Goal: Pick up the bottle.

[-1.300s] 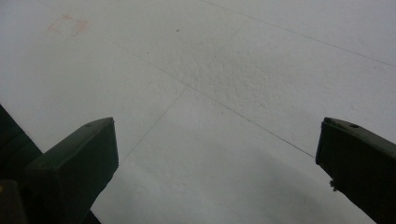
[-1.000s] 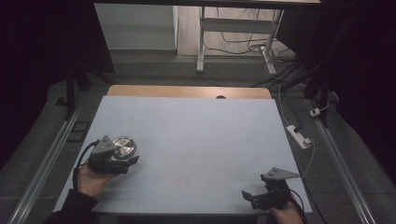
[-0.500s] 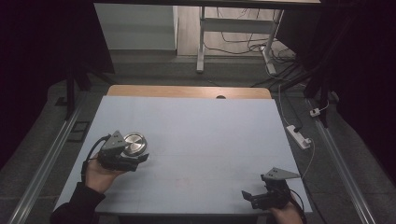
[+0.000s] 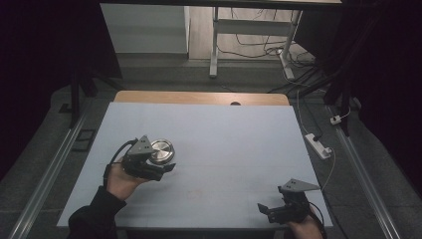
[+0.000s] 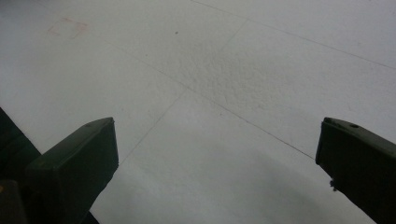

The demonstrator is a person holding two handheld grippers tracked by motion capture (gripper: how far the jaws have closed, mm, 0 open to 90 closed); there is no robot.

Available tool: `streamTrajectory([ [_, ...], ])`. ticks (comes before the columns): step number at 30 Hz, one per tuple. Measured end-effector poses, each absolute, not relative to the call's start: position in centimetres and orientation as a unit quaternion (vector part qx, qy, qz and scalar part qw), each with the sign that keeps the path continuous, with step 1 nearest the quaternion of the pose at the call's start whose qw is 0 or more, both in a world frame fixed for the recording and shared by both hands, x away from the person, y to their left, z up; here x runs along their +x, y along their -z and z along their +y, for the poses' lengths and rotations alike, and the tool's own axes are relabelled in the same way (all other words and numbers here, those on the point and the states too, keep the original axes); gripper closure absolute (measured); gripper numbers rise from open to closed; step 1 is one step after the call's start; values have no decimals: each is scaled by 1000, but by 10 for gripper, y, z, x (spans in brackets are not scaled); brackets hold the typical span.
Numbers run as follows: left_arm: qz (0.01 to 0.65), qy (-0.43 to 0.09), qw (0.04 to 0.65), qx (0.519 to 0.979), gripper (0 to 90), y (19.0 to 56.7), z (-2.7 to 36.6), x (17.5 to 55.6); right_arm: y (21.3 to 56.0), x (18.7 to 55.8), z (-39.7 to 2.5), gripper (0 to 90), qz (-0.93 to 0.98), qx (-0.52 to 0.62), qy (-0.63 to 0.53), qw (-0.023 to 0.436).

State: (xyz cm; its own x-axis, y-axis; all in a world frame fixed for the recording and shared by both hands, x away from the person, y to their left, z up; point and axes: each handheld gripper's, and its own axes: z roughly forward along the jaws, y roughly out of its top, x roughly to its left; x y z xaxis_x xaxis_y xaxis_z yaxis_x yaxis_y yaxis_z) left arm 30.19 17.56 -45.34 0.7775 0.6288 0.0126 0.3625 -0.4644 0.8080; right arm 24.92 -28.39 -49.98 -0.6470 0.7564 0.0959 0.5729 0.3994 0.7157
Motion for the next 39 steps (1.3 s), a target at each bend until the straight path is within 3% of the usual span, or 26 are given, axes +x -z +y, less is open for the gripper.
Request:
streamTrajectory([
  [39,220,-105,432,868,153,442,99,324,500,249,-284,0,830,396,-374,125],
])
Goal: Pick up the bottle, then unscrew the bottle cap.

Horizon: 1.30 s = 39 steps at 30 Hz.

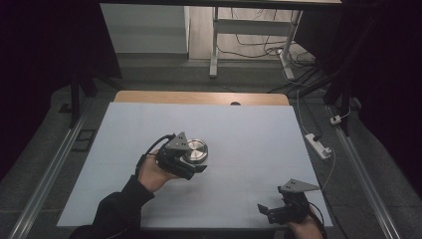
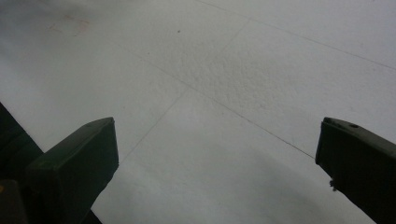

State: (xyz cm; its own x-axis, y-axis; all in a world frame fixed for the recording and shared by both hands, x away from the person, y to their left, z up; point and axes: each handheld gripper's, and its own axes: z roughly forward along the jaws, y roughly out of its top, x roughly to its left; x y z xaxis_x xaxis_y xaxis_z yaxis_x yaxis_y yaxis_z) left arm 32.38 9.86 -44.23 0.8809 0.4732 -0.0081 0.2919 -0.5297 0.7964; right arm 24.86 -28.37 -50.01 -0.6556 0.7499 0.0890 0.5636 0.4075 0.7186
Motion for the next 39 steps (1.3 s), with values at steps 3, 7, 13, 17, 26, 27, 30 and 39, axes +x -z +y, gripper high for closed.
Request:
streamTrajectory([
  [3,221,-103,433,868,153,443,99,324,500,248,-284,0,830,393,-375,127],
  [7,224,-99,437,866,153,444,100,324,499,247,-282,0,831,390,-374,131],
  [13,222,-97,437,866,153,445,101,324,496,247,-282,0,824,391,-388,131],
  [17,221,-93,439,866,153,446,100,324,492,246,-279,0,821,384,-401,130],
  [26,215,-90,438,868,153,448,98,324,478,245,-270,0,811,368,-433,136],
  [27,215,-88,439,868,153,448,98,324,476,245,-269,0,811,365,-436,138],
  [30,213,-87,440,868,152,449,97,323,471,246,-265,0,808,354,-451,140],
  [39,203,-88,437,872,153,448,95,321,458,251,-244,0,812,320,-468,140],
])
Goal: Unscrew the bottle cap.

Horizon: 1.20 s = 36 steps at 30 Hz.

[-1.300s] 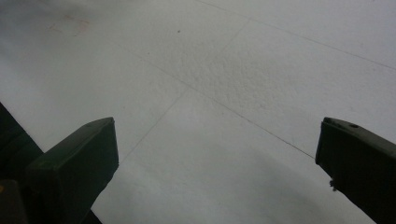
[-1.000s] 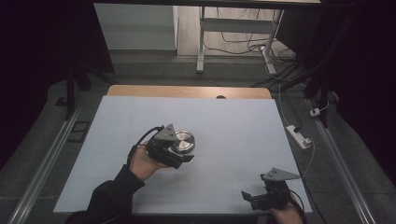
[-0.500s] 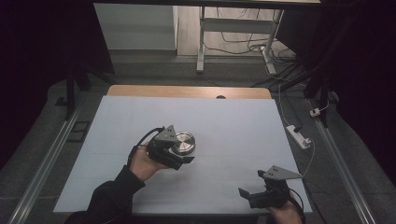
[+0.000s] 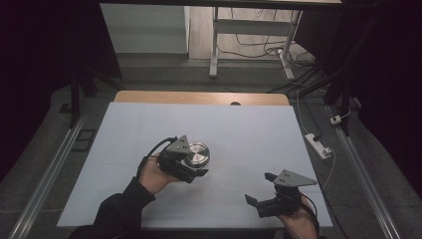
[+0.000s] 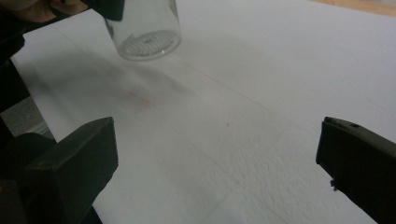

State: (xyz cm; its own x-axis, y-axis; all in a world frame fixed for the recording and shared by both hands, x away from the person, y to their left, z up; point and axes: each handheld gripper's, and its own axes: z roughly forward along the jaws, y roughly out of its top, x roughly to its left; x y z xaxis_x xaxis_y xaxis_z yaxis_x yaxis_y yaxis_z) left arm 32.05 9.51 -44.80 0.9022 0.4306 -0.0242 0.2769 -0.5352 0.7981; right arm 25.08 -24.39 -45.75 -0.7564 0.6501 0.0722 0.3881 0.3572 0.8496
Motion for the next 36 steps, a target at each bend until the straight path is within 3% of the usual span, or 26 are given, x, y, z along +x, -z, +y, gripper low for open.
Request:
streamTrajectory([
  [13,192,-86,439,873,153,448,90,316,433,270,-200,0,820,261,-498,109],
  [21,192,-87,439,874,153,450,88,315,421,283,-173,0,829,248,-486,125],
  [36,183,-86,436,877,153,451,83,313,408,305,-119,0,839,232,-480,109],
])
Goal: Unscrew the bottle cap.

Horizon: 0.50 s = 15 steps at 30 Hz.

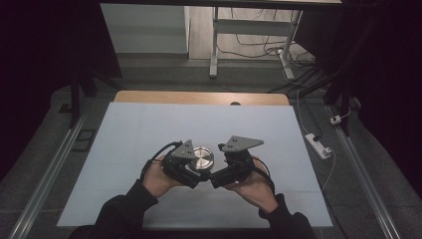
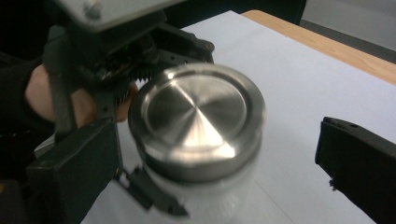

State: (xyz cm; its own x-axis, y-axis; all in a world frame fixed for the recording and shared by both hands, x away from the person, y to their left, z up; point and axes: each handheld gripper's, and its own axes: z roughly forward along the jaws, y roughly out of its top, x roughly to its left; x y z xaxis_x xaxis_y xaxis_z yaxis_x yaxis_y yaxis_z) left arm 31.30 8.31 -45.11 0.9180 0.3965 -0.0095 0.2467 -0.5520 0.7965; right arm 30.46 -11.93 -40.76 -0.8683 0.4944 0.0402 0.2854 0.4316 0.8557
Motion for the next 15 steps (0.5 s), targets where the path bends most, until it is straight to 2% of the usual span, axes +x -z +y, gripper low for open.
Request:
streamTrajectory([
  [7,182,-83,434,878,153,451,81,313,410,310,-104,113,842,217,-483,104],
  [9,181,-82,434,879,153,451,81,313,411,310,-102,183,844,206,-483,105],
  [15,171,-67,435,881,153,451,80,313,411,310,-103,195,849,189,-484,101],
])
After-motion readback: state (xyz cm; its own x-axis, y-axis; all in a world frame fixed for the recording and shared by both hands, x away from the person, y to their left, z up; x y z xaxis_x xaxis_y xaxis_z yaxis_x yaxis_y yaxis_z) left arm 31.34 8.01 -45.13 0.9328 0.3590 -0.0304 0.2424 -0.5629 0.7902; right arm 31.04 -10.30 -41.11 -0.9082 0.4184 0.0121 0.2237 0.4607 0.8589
